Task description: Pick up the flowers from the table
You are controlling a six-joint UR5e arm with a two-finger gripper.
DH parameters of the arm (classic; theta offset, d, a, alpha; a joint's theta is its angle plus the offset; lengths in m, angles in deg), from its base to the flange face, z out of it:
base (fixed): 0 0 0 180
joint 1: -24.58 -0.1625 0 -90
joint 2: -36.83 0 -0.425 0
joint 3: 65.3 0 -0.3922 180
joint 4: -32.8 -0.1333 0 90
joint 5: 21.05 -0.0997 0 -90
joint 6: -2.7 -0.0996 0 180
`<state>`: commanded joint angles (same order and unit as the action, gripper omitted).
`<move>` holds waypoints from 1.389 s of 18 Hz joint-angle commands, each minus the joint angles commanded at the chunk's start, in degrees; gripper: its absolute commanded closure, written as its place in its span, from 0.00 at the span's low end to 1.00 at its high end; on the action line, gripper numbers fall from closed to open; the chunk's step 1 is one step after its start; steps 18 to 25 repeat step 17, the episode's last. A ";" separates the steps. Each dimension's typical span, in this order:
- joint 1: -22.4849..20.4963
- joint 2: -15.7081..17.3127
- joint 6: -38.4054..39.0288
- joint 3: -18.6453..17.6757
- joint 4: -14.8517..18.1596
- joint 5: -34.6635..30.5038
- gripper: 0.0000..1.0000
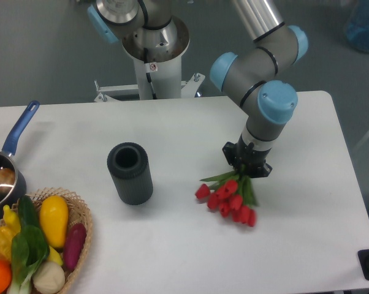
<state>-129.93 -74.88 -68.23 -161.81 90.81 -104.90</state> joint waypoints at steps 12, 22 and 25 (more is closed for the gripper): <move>-2.11 1.23 -0.09 11.59 10.27 -0.44 1.00; -2.28 1.32 -0.18 13.63 10.72 -0.44 1.00; -2.28 1.32 -0.18 13.63 10.72 -0.44 1.00</move>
